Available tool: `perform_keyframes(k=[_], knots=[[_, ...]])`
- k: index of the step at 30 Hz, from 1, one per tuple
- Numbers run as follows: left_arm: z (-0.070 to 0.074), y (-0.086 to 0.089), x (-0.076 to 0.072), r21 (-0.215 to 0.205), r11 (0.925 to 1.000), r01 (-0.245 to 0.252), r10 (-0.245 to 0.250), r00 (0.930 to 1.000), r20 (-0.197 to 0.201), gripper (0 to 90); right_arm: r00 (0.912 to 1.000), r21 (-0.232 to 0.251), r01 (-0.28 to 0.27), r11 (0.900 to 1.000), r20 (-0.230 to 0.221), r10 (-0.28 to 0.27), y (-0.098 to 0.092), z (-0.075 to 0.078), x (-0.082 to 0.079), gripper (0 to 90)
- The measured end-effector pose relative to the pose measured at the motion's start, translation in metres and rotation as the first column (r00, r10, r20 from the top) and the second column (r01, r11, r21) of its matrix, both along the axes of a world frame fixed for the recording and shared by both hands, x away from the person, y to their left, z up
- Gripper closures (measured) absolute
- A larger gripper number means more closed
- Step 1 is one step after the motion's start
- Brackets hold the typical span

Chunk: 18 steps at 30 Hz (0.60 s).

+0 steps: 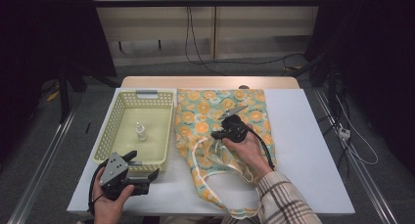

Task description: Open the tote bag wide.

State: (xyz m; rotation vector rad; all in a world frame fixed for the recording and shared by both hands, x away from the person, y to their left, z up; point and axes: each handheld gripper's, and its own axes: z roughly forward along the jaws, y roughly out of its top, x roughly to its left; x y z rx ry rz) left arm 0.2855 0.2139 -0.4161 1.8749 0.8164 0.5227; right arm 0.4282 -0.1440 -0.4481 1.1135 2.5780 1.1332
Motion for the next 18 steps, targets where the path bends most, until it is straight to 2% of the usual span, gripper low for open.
perform_keyframes(k=[1,2,3,4,5,6,7,8,9,10,12,13,14,16,17,18], knots=[[0.0,0.0,0.0,-0.002,1.0,0.0,0.0,1.0,0.0,6.4,0.9998,-0.006,0.014,1.0,-0.015,-0.014,-0.001,-0.005,0.0,76.0],[0.0,0.0,0.0,-0.003,1.0,0.0,0.0,1.0,0.0,6.4,0.9998,-0.006,0.014,1.0,-0.015,-0.014,-0.001,-0.005,0.0,76.0],[0.0,0.0,0.0,-0.003,1.0,0.001,-0.001,1.0,0.001,6.4,0.9997,-0.004,0.015,1.0,-0.018,-0.015,-0.001,-0.005,-0.001,72.4],[0.0,0.0,0.0,-0.003,1.0,0.0,0.0,1.0,0.0,6.4,0.9999,0.001,0.007,1.0,-0.009,-0.007,-0.003,0.0,-0.005,61.8],[0.0,0.0,0.0,-0.005,1.0,-0.001,0.001,1.0,-0.001,6.4,1.0,0.01,0.007,1.0,-0.005,-0.007,-0.004,0.003,-0.007,56.4],[0.0,0.0,0.0,-0.004,1.0,0.001,-0.001,1.0,-0.001,6.4,1.0,0.01,0.007,1.0,-0.005,-0.007,-0.004,0.003,-0.007,56.4],[0.0,0.0,0.0,-0.002,1.0,0.002,-0.002,1.0,0.0,6.4,1.0,0.023,0.005,1.0,0.004,-0.005,-0.005,0.008,-0.01,53.0],[0.0,0.0,0.0,-0.003,1.0,0.002,-0.002,1.0,0.001,6.4,0.9998,0.041,-0.005,0.999,0.019,0.004,-0.009,0.02,-0.018,48.6],[0.0,0.0,0.0,-0.003,1.0,0.002,-0.002,1.0,0.001,6.4,0.9998,0.041,-0.005,0.999,0.019,0.004,-0.009,0.02,-0.018,48.6],[0.0,0.0,0.0,0.009,1.0,0.0,0.0,1.0,0.003,6.4,0.9992,0.046,-0.011,0.999,0.038,0.01,-0.014,0.03,-0.027,43.0],[0.0,0.0,0.0,0.011,0.9999,0.001,-0.001,1.0,0.002,6.4,0.9988,0.057,-0.007,0.998,0.048,0.004,-0.017,0.035,-0.032,40.4],[0.0,0.0,0.0,0.013,0.9999,0.001,-0.001,1.0,0.003,6.4,0.9979,0.093,-0.012,0.996,0.065,0.006,-0.024,0.044,-0.042,36.9],[0.0,-0.001,0.0,0.014,0.9999,0.002,-0.002,1.0,0.004,6.4,0.9979,0.093,-0.012,0.996,0.065,0.006,-0.024,0.044,-0.042,36.9],[0.0,-0.001,0.0,0.013,0.9999,0.002,-0.002,1.0,0.003,6.4,0.997,0.116,-0.03,0.993,0.075,0.021,-0.033,0.053,-0.059,33.5],[0.0,-0.001,0.0,0.014,0.9999,0.001,-0.001,1.0,0.003,6.4,0.997,0.116,-0.03,0.993,0.075,0.021,-0.033,0.053,-0.059,33.5],[0.0,-0.001,0.0,0.015,0.9999,0.001,-0.001,1.0,0.003,6.4,0.9961,0.104,-0.036,0.994,0.084,0.027,-0.037,0.057,-0.074,30.3]])
